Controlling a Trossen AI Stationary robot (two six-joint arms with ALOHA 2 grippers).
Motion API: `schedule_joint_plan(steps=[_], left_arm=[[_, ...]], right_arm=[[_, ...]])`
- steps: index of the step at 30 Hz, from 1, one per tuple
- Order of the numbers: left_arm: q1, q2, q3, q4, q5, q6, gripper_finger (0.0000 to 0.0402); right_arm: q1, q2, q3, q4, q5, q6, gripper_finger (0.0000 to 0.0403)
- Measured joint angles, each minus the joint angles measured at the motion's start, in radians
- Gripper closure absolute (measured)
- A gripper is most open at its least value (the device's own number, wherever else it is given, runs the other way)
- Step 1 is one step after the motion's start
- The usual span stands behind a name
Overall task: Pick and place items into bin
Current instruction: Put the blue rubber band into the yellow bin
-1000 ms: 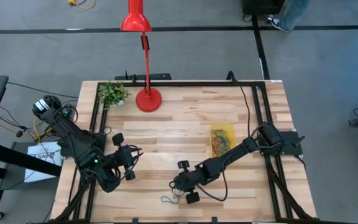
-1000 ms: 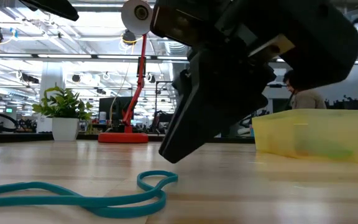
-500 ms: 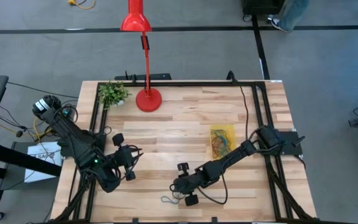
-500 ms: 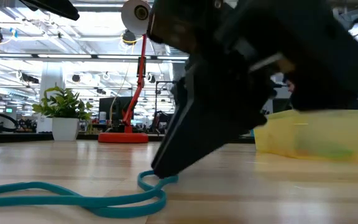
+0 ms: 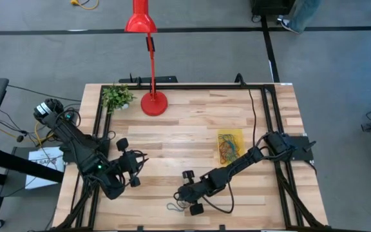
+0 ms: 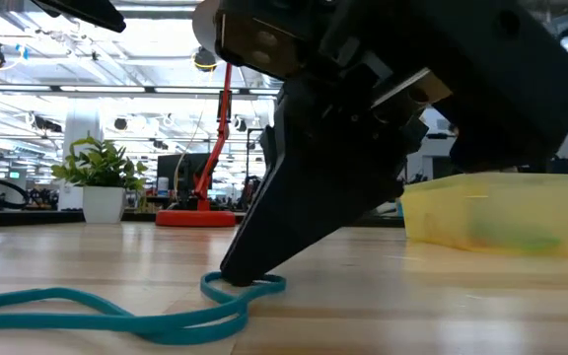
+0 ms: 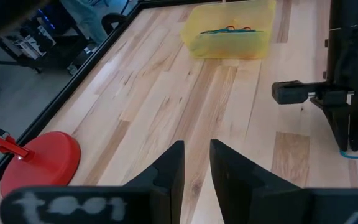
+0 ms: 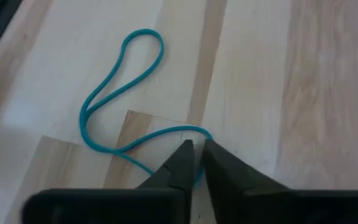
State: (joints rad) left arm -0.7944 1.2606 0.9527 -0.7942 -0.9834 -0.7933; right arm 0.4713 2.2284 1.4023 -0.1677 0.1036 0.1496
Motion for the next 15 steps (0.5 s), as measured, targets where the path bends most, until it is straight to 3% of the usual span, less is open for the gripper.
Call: schedule_joint_plan(steps=[4,15], left_arm=[[0.0,0.0,0.0,0.0,0.0,0.0,0.0335],[0.0,0.0,0.0,-0.001,0.0,0.0,0.0335]], right_arm=[[0.002,-0.015,-0.003,-0.006,0.05,-0.001,0.0397],[-0.004,-0.065,0.105,-0.244,0.136,-0.062,0.0401]])
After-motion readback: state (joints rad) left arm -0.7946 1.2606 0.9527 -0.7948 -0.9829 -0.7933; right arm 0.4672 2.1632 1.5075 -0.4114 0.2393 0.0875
